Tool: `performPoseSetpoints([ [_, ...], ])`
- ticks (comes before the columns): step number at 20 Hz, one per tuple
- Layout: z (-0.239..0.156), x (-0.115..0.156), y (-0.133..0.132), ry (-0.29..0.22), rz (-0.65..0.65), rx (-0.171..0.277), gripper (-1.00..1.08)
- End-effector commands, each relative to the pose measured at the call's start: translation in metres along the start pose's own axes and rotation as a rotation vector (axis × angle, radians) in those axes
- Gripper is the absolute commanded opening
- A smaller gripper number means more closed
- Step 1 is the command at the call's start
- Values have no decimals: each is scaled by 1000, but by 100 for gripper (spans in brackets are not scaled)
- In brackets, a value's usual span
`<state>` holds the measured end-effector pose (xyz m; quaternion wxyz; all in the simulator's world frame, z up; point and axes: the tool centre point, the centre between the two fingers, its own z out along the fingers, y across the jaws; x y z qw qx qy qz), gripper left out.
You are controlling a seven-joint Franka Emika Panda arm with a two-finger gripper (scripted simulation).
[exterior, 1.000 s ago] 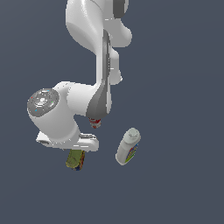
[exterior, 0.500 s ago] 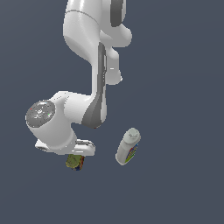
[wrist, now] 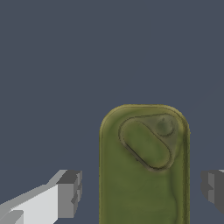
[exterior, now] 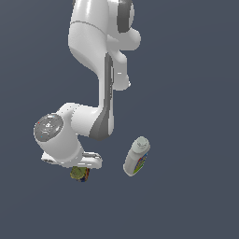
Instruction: Pick up a designated object from a clutter of objects.
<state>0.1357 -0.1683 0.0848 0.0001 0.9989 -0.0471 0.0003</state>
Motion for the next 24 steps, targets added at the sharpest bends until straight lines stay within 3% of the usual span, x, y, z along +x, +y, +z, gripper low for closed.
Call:
performPoseSetpoints([
  [1,15,-1,0,-1,0,0,100],
  [9,26,1,0,-1,0,0,100],
  [10,26,1,0,-1,0,0,-100],
  [24,23,-1,1,-2,0,0,-100],
])
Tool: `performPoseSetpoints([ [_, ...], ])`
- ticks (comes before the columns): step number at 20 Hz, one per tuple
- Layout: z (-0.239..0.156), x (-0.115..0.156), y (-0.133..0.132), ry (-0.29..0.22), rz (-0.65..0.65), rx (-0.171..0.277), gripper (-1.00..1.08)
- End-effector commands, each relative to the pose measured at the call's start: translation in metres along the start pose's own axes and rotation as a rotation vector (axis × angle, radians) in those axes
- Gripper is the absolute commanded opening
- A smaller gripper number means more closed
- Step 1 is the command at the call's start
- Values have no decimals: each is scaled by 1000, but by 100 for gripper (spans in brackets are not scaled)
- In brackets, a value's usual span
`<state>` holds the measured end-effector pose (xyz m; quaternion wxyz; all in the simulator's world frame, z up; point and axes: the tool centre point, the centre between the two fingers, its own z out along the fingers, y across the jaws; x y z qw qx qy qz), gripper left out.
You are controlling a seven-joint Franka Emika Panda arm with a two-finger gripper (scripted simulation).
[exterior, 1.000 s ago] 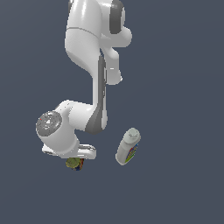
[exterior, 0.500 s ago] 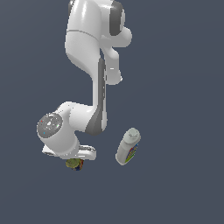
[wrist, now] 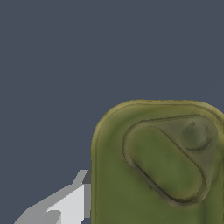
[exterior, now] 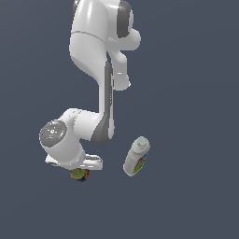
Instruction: Pick up a designated object from a clutter of objects.
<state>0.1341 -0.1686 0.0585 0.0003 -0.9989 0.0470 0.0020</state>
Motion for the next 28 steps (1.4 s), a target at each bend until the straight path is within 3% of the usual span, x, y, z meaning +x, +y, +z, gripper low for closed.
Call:
performPoseSetpoints([
  [1,-5,-1,0,3,0,0,-100],
  [13,-63,-27,6,3,0,0,-100],
  [28,-211,-93,19,3,0,1,-100],
])
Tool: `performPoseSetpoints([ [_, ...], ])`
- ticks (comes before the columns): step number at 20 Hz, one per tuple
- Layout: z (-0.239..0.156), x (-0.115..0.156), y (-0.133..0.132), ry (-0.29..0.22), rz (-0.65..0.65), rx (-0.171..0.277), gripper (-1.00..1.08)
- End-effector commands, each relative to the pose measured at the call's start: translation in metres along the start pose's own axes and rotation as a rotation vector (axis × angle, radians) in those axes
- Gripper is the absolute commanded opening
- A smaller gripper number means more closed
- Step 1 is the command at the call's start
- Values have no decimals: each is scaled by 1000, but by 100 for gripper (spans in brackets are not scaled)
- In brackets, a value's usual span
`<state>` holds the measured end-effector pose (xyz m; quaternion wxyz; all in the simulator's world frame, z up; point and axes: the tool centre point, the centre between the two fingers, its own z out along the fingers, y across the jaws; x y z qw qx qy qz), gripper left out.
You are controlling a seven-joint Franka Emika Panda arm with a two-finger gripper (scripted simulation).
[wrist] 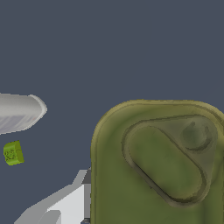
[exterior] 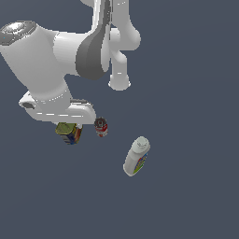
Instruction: Pick up a designated object from a clutter of objects.
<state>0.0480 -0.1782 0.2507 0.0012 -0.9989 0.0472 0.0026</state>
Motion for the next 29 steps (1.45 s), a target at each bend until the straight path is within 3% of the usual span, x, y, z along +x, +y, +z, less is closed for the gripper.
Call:
performPoseSetpoints([
  [1,-31,-12,3,5,0,-1,-100],
  [16,-170,-68,16,5,0,-2,-100],
  [29,-197,-76,19,5,0,-2,-100],
])
